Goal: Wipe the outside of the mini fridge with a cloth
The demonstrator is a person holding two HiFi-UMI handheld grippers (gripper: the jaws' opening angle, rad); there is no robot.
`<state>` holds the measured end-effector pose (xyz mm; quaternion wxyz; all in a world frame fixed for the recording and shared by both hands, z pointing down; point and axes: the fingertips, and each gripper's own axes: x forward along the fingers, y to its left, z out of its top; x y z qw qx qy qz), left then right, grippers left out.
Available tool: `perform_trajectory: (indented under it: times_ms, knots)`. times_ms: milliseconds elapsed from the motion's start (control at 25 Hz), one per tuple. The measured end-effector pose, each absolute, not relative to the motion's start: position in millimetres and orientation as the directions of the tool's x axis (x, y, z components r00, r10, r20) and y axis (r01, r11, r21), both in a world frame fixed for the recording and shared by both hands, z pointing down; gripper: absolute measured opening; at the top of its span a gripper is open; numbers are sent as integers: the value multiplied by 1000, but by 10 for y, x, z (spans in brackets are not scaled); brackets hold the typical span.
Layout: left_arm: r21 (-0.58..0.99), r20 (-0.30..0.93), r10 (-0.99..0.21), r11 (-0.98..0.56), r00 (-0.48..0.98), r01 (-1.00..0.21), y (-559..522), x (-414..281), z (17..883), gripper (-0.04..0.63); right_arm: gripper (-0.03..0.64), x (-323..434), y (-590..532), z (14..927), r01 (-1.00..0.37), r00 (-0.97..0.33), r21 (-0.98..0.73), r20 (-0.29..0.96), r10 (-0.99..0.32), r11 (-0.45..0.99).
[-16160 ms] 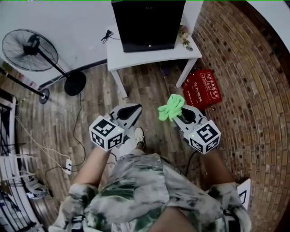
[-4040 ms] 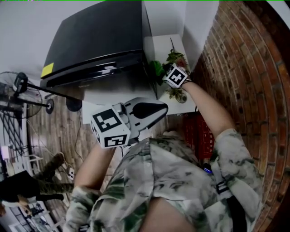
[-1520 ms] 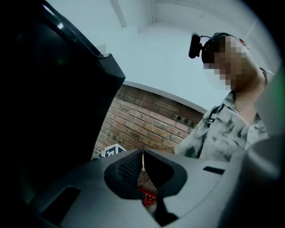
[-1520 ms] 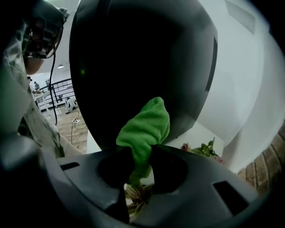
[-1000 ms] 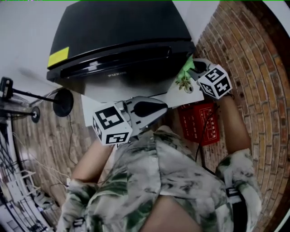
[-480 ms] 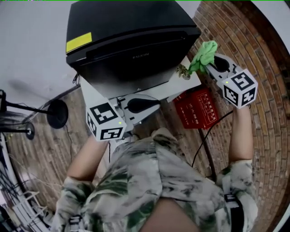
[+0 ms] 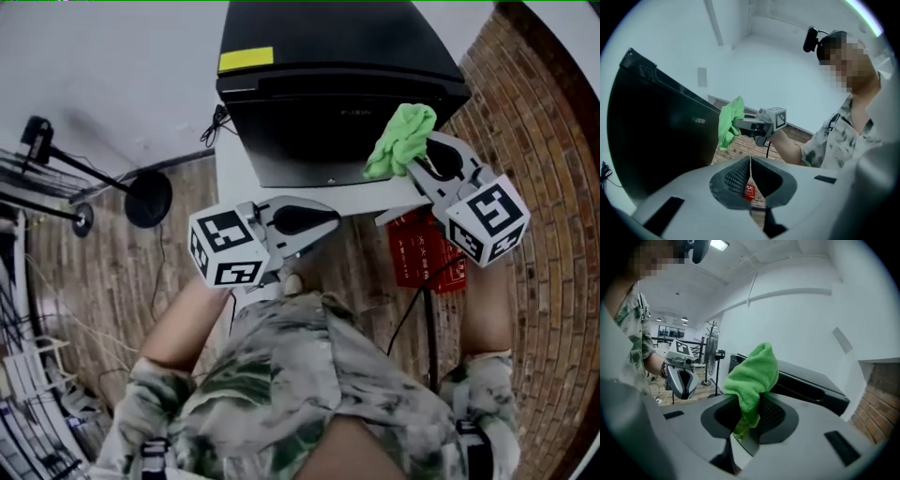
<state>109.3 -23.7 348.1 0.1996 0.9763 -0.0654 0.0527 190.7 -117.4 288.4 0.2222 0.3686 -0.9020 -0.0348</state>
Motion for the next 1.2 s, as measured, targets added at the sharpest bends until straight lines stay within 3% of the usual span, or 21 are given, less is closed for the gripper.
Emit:
perform_trajectory:
  times_ms: [280,600,880,1200]
  knots:
    - [394,147,-202,-886,968,-244,-69,461,3612,26,107,1032,-1033,3094,-590,-701,199,355,-619,782]
    - [355,84,-108,-926,991,-131,-74,-670,3535,26,107,-468,-1059,3282,-621,-679,178,364,-638,763]
    - [317,104,-22,-947,994,-54,-178,-1868,3495,26,107,-1566,-1584,3446,-788,-575,57,284,-767,613]
    - [337,96,64,-941,993,28,-233,-2544,3495,26,107,-1809,-2270,3376,-897,-406,-229,95,-909,377]
